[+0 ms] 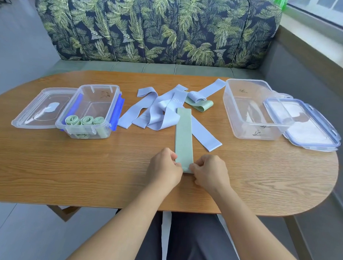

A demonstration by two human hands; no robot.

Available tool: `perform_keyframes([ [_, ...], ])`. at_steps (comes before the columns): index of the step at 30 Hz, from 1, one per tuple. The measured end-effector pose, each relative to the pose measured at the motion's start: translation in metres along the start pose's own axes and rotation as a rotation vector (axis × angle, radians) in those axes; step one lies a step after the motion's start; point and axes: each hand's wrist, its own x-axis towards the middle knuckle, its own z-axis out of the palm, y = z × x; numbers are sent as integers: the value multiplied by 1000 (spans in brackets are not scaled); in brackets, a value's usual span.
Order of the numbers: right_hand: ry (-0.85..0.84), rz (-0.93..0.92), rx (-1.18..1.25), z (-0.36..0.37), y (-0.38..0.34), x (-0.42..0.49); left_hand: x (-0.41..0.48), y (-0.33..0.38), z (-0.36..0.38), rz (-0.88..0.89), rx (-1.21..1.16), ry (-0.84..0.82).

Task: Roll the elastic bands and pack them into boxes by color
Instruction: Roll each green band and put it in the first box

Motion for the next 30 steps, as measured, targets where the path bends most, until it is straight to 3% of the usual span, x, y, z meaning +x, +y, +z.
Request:
perform_keyframes([
  [7,-25,28,-12,-2,-3,5,3,2,-3,-21,106,-32],
  [9,-27,32,-19,-2,-4,5,0,1,-2,91,178,20],
  [11,-33,32,-23,-2,-4,7,-3,-2,2,314,214,73],
  [14,-50,39,-34,-4,-6,8,-4,-8,5,485,261,22],
  [22,16,1,129,-9,2,0,6,-5,1,450,291,-44],
  [27,67,-159,101,-6,1,-10,14,-4,-4,423,284,-101],
  [30,56,-156,73,-5,-3,-8,19,-4,-3,390,272,-124],
])
